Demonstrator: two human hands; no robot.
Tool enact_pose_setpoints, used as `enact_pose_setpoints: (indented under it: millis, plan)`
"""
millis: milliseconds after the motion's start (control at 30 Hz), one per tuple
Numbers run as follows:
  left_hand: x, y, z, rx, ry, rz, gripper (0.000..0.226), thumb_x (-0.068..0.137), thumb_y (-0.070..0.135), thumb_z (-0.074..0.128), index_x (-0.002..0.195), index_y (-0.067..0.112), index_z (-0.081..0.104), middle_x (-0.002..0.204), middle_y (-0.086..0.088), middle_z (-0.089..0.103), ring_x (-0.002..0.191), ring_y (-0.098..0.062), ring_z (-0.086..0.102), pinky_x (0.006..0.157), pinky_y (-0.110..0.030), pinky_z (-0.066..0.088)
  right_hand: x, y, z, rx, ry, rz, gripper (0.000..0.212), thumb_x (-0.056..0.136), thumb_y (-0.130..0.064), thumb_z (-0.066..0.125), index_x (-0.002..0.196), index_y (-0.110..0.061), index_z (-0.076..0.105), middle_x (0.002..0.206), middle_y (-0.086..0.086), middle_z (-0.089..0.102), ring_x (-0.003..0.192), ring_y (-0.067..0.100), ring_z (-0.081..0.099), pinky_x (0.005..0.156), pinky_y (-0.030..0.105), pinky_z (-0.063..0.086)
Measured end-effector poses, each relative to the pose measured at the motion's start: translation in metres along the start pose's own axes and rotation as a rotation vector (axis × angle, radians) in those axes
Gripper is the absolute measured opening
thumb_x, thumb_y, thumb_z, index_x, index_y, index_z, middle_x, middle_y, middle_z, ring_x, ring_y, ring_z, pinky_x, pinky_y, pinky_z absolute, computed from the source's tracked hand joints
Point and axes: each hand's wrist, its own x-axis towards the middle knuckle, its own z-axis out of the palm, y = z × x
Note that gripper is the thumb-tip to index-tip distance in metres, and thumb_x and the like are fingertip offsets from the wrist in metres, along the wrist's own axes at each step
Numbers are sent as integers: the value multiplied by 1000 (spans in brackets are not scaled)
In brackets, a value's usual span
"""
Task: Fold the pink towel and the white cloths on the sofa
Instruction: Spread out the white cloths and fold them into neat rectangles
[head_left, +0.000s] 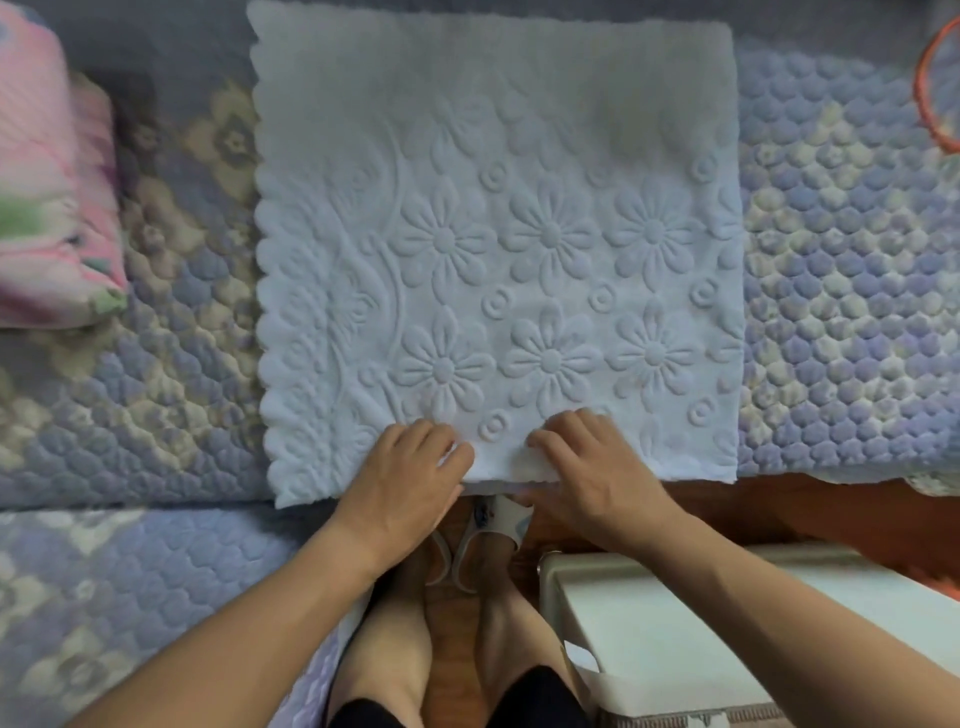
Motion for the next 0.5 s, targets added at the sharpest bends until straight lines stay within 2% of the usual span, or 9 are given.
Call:
enact_pose_setpoints:
  millis: [67, 133, 200, 300, 400, 500]
  plan:
    - [5, -4, -1, -49, -39, 28, 29, 71, 27, 76, 91, 17, 58, 93, -5, 57, 86, -28, 52, 70, -41, 38, 1, 4, 6, 4, -117, 5, 39, 85, -40, 70, 110, -12, 60, 105, 5, 53, 92, 27, 51, 80, 43, 47]
    - [6, -8, -2, -104, -69, 19, 25, 73, 29, 75, 88, 17, 58, 94, -3, 56, 87, -27, 52, 71, -40, 38, 3, 11, 5, 39, -148, 9, 29, 80, -32, 68, 99, -11, 60, 100, 4, 52, 89, 26, 49, 77, 43, 46]
    - [6, -11, -5, -170, -90, 1, 27, 76, 35, 77, 86, 18, 59, 94, -2, 56, 88, -25, 52, 72, -39, 39, 7, 14, 2, 104, -142, 3, 22, 78, -28, 63, 89, -9, 61, 95, 4, 52, 85, 26, 49, 73, 43, 44]
    - [9, -11, -9, -196, -116, -13, 30, 80, 45, 74, 82, 18, 60, 94, -1, 55, 88, -25, 52, 73, -41, 41, 11, 17, -1, 167, -127, 18, 20, 86, -26, 62, 78, -8, 63, 89, 3, 52, 80, 24, 49, 70, 42, 44]
    - [10, -7, -9, -163, -114, -18, 28, 82, 43, 72, 86, 17, 61, 93, -2, 55, 88, -26, 53, 72, -41, 41, 14, 21, 1, 187, -129, 41, 25, 92, -20, 67, 70, -8, 62, 86, 2, 52, 78, 23, 50, 68, 42, 45]
    - [12, 0, -8, -114, -129, -54, 30, 74, 36, 74, 90, 16, 59, 91, -3, 55, 88, -28, 53, 71, -42, 39, 14, 16, 4, 122, -106, 4, 21, 87, -19, 73, 75, -11, 59, 87, 3, 50, 80, 24, 47, 69, 40, 43]
